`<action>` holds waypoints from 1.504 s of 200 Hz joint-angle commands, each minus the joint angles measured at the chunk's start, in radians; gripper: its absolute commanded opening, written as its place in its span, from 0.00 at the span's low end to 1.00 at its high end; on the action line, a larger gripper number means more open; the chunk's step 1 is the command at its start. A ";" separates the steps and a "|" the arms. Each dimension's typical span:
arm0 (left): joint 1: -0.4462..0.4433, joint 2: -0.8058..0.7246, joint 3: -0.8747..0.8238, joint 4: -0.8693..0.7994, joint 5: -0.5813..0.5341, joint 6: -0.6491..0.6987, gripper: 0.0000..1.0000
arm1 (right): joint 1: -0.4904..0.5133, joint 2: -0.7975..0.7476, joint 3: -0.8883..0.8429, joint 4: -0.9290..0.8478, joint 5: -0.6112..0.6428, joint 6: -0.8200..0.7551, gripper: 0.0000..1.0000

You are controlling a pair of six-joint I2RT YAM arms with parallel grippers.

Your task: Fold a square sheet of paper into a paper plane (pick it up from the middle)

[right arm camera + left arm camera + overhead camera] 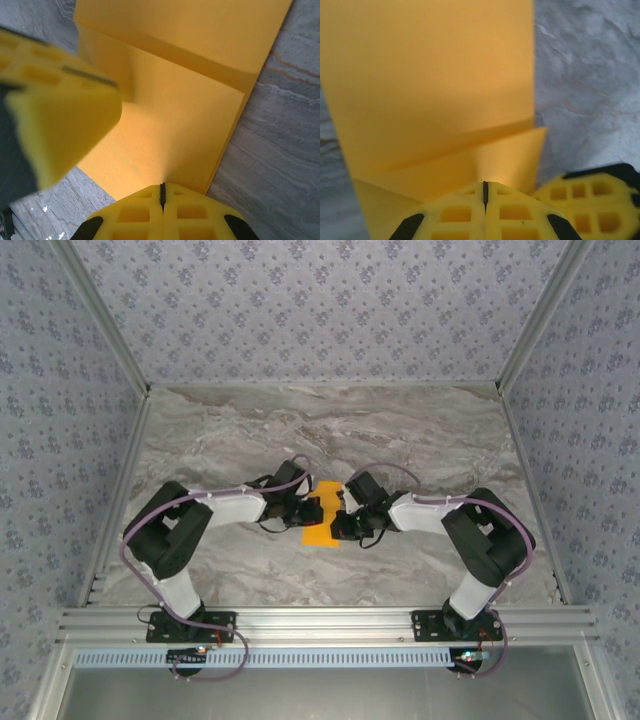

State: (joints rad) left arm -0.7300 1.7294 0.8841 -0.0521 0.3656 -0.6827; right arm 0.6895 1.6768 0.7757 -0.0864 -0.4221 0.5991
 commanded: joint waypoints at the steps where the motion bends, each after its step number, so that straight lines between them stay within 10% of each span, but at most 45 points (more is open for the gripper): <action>1: -0.034 -0.050 -0.030 0.017 -0.018 -0.015 0.00 | 0.009 0.030 -0.024 -0.065 0.057 0.015 0.00; 301: -0.016 -0.031 -0.073 0.173 -0.014 -0.043 0.00 | 0.030 0.118 -0.035 -0.165 0.111 -0.058 0.00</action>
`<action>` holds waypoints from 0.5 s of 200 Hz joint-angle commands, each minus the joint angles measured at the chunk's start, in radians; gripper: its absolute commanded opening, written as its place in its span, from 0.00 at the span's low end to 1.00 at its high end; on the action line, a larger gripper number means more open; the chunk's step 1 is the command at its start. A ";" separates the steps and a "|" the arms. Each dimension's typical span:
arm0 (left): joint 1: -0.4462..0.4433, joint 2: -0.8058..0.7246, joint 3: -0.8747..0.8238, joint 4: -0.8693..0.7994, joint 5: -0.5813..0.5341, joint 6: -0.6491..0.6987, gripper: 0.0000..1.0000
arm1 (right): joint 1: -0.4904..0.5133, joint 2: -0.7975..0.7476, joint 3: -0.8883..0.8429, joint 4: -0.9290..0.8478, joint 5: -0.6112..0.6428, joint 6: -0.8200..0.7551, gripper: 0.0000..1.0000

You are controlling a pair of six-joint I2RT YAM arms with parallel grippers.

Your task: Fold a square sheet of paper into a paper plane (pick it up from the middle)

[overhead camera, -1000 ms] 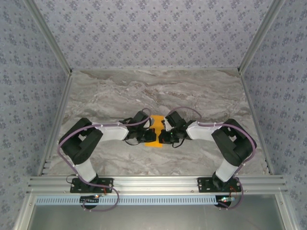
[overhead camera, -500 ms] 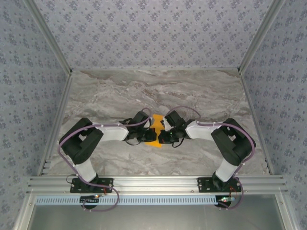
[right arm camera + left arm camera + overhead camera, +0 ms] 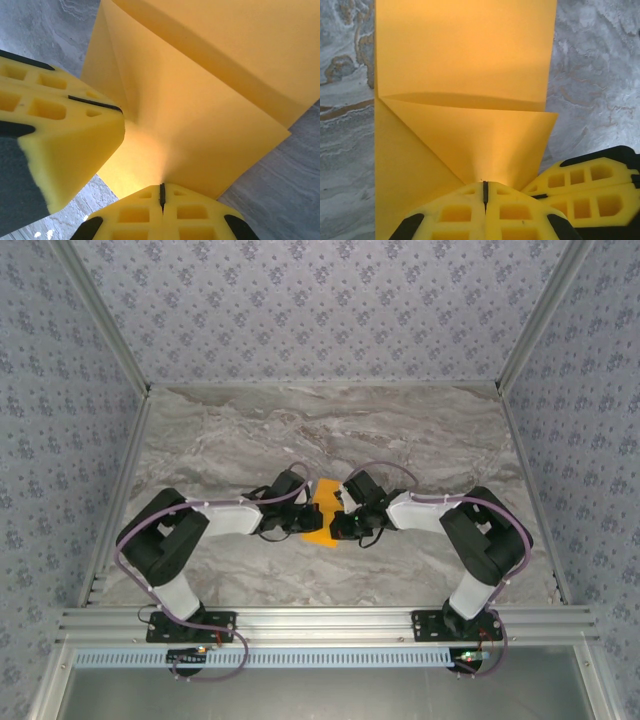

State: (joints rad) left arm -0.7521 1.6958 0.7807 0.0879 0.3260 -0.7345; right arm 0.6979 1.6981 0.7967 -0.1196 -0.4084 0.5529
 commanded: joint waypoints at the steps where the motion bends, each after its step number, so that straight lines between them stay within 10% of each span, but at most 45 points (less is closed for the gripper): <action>1: 0.006 0.005 0.030 0.034 0.026 0.008 0.00 | 0.021 0.097 -0.056 -0.132 0.097 -0.013 0.00; 100: 0.095 0.107 0.022 0.011 -0.040 0.016 0.00 | 0.020 0.104 -0.073 -0.174 0.102 -0.046 0.00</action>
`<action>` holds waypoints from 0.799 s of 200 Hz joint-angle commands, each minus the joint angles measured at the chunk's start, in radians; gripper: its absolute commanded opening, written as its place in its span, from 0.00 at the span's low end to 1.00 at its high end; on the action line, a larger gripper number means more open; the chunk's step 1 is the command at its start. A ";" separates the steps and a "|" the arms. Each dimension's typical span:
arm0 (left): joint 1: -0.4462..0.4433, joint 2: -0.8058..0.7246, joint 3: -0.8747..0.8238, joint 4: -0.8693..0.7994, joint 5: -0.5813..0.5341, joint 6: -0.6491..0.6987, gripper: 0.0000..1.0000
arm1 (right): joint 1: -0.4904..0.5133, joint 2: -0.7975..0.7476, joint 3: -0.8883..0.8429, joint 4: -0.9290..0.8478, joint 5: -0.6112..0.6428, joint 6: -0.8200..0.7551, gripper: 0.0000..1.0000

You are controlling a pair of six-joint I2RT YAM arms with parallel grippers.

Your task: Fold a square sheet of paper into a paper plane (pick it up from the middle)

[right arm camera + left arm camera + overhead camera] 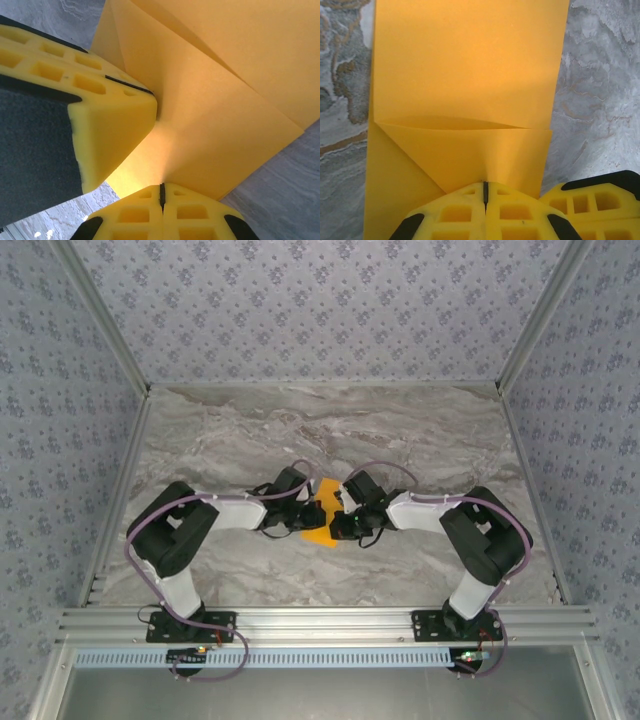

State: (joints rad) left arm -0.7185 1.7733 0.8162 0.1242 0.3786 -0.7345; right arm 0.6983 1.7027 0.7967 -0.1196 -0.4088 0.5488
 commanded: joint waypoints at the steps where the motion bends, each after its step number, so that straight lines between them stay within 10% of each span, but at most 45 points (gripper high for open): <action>1: 0.064 0.030 -0.015 -0.025 -0.095 0.017 0.00 | 0.020 0.100 -0.074 -0.175 0.102 -0.043 0.00; 114: 0.204 -0.038 0.172 -0.276 -0.173 0.190 0.04 | 0.014 -0.022 -0.060 -0.128 0.093 0.003 0.00; 160: 0.204 -0.255 0.056 -0.261 -0.191 0.090 0.51 | -0.074 -0.210 -0.091 0.044 0.100 0.185 0.27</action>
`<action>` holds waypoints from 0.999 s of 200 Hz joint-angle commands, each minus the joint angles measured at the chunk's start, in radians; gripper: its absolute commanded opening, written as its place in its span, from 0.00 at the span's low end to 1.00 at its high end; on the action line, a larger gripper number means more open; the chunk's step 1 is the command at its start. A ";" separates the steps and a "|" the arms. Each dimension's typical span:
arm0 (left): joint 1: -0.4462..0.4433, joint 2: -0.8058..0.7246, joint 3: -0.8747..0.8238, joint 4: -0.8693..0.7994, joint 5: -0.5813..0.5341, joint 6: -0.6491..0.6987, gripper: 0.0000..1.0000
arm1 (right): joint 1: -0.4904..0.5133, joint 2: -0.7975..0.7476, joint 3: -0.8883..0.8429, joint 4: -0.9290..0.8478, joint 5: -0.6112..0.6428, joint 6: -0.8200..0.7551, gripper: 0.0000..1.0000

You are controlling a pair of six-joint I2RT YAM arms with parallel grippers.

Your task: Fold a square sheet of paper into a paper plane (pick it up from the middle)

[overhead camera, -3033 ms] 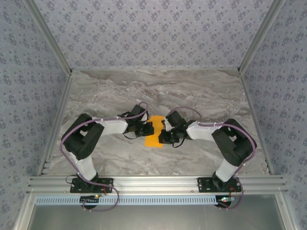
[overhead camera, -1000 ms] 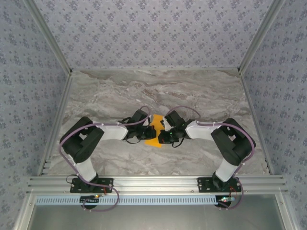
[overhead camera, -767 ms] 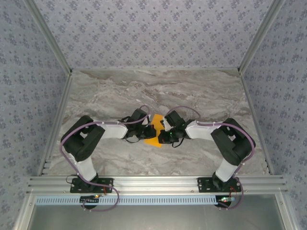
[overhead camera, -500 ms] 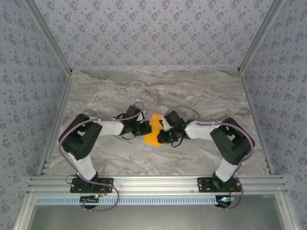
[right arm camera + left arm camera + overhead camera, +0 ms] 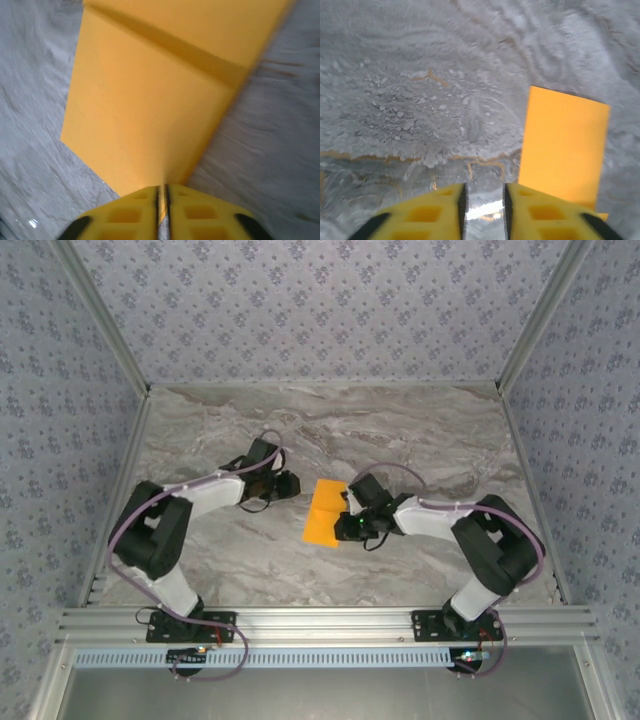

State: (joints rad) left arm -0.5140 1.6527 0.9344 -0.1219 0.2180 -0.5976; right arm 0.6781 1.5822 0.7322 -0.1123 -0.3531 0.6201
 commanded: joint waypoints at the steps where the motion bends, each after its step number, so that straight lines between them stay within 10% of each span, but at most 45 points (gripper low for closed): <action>1: -0.001 -0.139 -0.064 -0.014 -0.031 -0.051 0.52 | -0.056 -0.092 -0.029 0.040 0.044 0.116 0.28; 62: -0.001 -0.379 -0.258 0.022 -0.028 -0.138 0.99 | -0.140 -0.036 -0.026 0.113 -0.042 0.108 0.45; 200: -0.021 -0.224 -0.287 0.271 0.298 -0.265 0.99 | -0.132 0.115 0.034 0.189 -0.134 0.075 0.16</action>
State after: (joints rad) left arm -0.5205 1.3869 0.6262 0.0898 0.4358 -0.8368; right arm 0.5453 1.6779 0.7425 0.0605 -0.4644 0.7071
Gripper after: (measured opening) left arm 0.991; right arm 0.197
